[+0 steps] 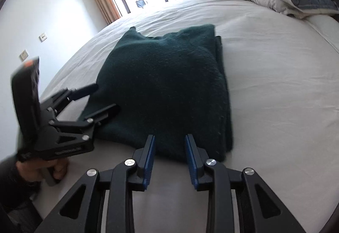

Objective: Fold small clothes

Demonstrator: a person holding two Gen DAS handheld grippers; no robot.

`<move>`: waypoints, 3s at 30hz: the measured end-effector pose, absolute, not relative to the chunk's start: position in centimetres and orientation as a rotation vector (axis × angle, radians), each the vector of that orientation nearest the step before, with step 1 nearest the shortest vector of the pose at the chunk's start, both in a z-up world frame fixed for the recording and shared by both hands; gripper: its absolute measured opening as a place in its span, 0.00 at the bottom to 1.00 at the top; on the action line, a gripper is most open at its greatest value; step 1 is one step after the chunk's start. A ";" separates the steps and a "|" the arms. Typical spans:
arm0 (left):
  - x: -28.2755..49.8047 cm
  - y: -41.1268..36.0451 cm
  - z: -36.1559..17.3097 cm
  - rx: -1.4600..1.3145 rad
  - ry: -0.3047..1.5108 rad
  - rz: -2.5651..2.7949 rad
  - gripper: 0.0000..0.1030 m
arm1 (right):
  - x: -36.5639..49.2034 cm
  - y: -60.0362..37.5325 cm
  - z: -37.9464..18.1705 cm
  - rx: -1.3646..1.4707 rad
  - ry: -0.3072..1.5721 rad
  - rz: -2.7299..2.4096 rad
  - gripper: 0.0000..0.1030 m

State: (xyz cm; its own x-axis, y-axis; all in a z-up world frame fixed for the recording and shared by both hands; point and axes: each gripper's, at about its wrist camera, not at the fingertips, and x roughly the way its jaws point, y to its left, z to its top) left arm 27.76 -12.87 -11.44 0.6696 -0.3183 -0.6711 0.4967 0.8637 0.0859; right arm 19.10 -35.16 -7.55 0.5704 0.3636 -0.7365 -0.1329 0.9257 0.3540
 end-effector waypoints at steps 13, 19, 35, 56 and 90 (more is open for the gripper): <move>28.4 -13.2 -12.1 0.251 0.700 -0.462 0.81 | 36.6 -31.4 -6.6 0.522 0.995 0.645 0.61; 28.6 -13.4 -12.3 0.251 0.701 -0.462 0.82 | 39.2 -35.3 -13.2 0.619 0.983 0.468 0.00; 30.0 -6.9 -8.0 -0.081 0.630 -0.391 0.82 | 35.8 -40.7 -11.3 0.631 0.911 0.278 0.94; 40.6 -8.8 -13.0 -0.330 1.034 -0.513 0.63 | 34.1 -36.9 -12.6 0.545 1.096 0.340 0.46; 16.9 16.2 -7.2 -0.271 0.878 -0.306 0.52 | 17.6 -13.3 -7.2 0.265 1.052 0.439 0.37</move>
